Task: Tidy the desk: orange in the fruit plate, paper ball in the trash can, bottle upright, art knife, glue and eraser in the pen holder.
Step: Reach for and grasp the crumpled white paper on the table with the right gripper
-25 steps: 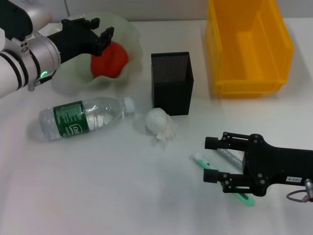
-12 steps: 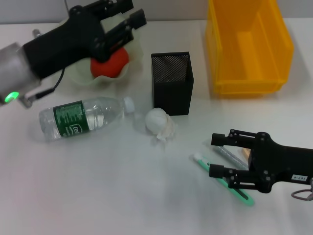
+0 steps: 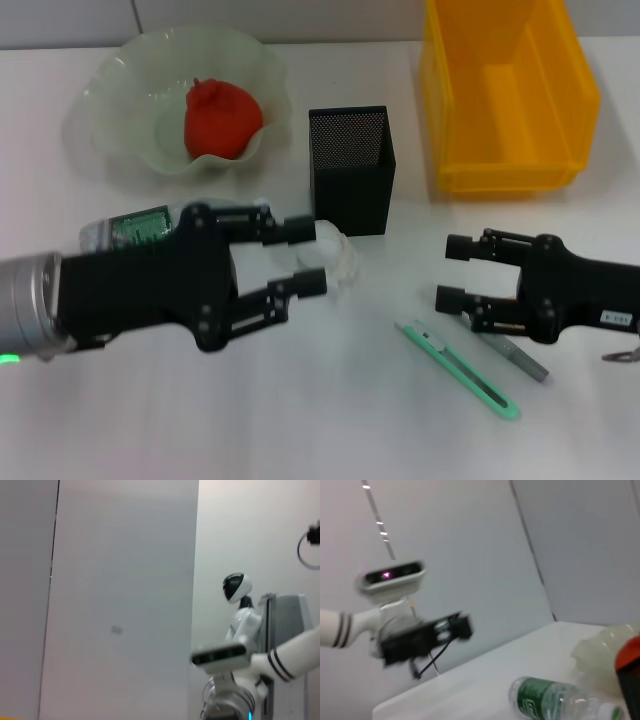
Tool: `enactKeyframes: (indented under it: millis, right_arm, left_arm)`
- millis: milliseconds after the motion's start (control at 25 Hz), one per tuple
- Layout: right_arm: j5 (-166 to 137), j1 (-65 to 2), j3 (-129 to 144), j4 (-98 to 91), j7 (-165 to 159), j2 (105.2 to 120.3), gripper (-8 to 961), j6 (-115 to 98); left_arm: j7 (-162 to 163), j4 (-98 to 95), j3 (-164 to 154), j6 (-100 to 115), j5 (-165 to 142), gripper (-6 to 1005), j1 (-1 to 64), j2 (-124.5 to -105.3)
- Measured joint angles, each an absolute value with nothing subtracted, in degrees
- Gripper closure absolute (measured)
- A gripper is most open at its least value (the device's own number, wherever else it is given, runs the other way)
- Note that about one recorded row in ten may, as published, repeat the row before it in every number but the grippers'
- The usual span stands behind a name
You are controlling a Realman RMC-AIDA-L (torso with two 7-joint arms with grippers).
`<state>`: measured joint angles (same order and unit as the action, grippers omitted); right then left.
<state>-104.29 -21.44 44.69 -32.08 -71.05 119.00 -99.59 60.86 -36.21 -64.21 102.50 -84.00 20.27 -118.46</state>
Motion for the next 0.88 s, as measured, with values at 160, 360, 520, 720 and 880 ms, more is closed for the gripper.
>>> enactKeyframes:
  millis: [160, 360, 520, 720, 880]
  right_arm:
    - [-104.8, -23.1, 45.4, -38.1, -79.9, 119.0, 219, -98.3]
    - [-110.4, -27.3, 46.9, -47.8, -96.1, 118.96, 219, -97.3]
    - [-120.3, -32.6, 48.1, -54.8, -110.5, 118.93, 220, -97.9]
    - [-129.6, -39.8, 54.2, -59.8, -124.3, 118.12, 219, -98.5]
    - [-134.0, -47.5, 57.3, -57.2, -130.0, 117.2, 218, -99.6]
  left_arm:
    - [56.2, -31.0, -64.2, 101.6, -84.2, 572, 20.1, -118.47]
    - [55.9, -27.9, -64.3, 98.9, -84.6, 573, 19.8, -118.19]
    - [55.9, -27.7, -64.6, 98.0, -85.0, 574, 19.2, -118.19]
    - [55.9, -27.0, -64.7, 97.3, -87.8, 575, 18.0, -118.36]
    - [55.7, -26.6, -64.5, 96.8, -87.8, 575, 17.7, -118.38]
